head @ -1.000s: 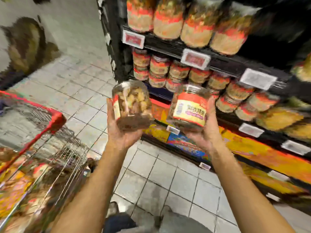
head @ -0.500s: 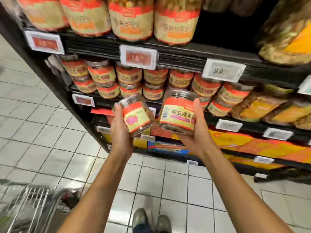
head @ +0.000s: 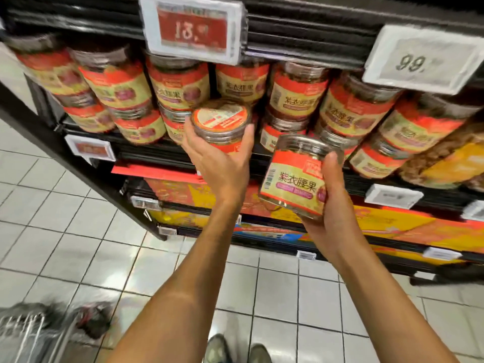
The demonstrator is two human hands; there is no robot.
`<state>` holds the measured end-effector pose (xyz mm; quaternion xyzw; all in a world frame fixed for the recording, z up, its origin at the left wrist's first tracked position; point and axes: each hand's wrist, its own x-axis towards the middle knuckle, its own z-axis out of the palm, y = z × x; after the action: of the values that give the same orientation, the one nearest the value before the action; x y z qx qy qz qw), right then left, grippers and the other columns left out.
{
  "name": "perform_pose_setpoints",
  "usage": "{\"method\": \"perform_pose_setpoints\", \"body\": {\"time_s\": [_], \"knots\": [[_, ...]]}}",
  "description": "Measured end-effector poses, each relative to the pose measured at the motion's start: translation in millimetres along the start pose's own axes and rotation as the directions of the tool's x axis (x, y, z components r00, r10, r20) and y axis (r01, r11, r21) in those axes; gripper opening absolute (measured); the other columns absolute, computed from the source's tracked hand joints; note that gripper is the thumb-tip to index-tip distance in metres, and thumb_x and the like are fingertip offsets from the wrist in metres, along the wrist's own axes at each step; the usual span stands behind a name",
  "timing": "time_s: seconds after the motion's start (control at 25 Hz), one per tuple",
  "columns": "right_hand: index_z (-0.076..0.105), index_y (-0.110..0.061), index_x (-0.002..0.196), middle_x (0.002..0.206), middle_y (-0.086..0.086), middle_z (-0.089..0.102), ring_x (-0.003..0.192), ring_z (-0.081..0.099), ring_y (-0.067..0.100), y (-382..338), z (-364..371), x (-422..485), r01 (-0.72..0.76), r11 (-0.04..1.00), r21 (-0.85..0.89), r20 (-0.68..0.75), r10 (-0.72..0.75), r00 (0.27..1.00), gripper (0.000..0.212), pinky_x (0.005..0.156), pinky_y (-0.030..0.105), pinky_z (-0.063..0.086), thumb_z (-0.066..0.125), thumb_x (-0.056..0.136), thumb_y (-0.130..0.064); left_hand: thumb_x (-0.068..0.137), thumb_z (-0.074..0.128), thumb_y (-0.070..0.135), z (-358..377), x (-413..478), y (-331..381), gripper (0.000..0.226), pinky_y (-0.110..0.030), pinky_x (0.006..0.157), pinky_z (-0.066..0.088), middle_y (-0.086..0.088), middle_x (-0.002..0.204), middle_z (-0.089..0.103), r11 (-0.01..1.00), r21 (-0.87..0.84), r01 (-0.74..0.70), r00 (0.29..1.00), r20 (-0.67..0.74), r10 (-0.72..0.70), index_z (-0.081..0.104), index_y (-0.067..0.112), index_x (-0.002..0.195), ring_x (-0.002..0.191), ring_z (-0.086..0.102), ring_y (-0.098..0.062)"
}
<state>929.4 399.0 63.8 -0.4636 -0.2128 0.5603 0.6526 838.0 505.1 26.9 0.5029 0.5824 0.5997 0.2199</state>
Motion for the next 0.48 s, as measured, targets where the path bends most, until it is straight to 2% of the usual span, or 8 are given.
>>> {"method": "perform_pose_setpoints", "body": {"time_s": [0.08,0.2,0.28,0.32,0.4,0.48], "knots": [[0.074,-0.040,0.083,0.094,-0.006,0.075,0.091,0.070,0.011,1.9,-7.1,0.6,-0.003,0.999,-0.038,-0.001,0.003,1.000,0.032,0.069,0.024,0.056,0.053,0.068,-0.059,0.073,0.075,0.040,15.0,-1.5,-5.1,0.093,-0.040,0.108,0.027,-0.028,0.136,0.039,0.995,0.088,-0.037,0.999,0.013,0.036,0.031,-0.012,0.135,0.130,0.036,-0.041],[0.074,-0.042,0.083,0.095,-0.007,0.074,0.092,0.070,0.010,3.5,-14.6,1.2,-0.005,0.998,-0.055,0.014,0.006,1.000,0.032,0.069,0.022,0.055,0.050,0.071,-0.060,0.079,0.069,0.043,28.8,-5.4,-2.1,0.097,-0.047,0.109,0.023,-0.028,0.143,0.027,0.991,0.122,-0.048,0.989,0.146,0.030,0.018,-0.011,0.141,0.135,0.027,-0.041],[0.074,-0.039,0.085,0.097,-0.005,0.074,0.093,0.070,0.011,5.0,-18.9,2.0,-0.015,0.999,-0.045,0.002,0.015,1.000,0.034,0.068,0.021,0.055,0.051,0.070,-0.059,0.084,0.062,0.045,22.2,-10.2,-12.6,0.095,-0.045,0.111,0.020,-0.028,0.146,0.021,0.984,0.146,-0.100,0.980,0.183,0.072,0.012,-0.010,0.143,0.138,0.022,-0.038],[0.075,-0.038,0.085,0.097,-0.005,0.074,0.093,0.070,0.011,5.8,-21.5,2.2,-0.022,0.999,-0.045,-0.008,0.022,1.000,0.035,0.068,0.021,0.055,0.051,0.069,-0.059,0.087,0.057,0.043,10.8,-18.0,-20.6,0.089,-0.042,0.112,0.020,-0.028,0.146,0.022,0.971,0.166,-0.172,0.973,0.186,0.140,0.013,-0.009,0.144,0.138,0.022,-0.037],[0.075,-0.038,0.082,0.093,-0.006,0.075,0.090,0.070,0.010,6.4,-26.3,4.1,-0.031,0.998,-0.049,-0.024,0.030,0.999,0.034,0.066,0.020,0.055,0.051,0.068,-0.058,0.092,0.052,0.034,-17.0,-39.9,-40.1,0.071,-0.042,0.112,0.024,-0.030,0.143,0.028,0.883,0.227,-0.412,0.900,0.253,0.355,0.021,-0.007,0.141,0.136,0.026,-0.036],[0.075,-0.038,0.080,0.091,-0.007,0.075,0.088,0.071,0.008,7.0,-27.2,6.9,-0.039,0.997,-0.069,-0.036,0.037,0.999,0.035,0.064,0.018,0.055,0.050,0.067,-0.060,0.088,0.061,0.026,-30.6,-52.3,-58.7,0.064,-0.049,0.110,0.030,-0.030,0.139,0.038,0.688,0.309,-0.657,0.741,0.430,0.516,0.033,-0.005,0.137,0.133,0.034,-0.040]]}}
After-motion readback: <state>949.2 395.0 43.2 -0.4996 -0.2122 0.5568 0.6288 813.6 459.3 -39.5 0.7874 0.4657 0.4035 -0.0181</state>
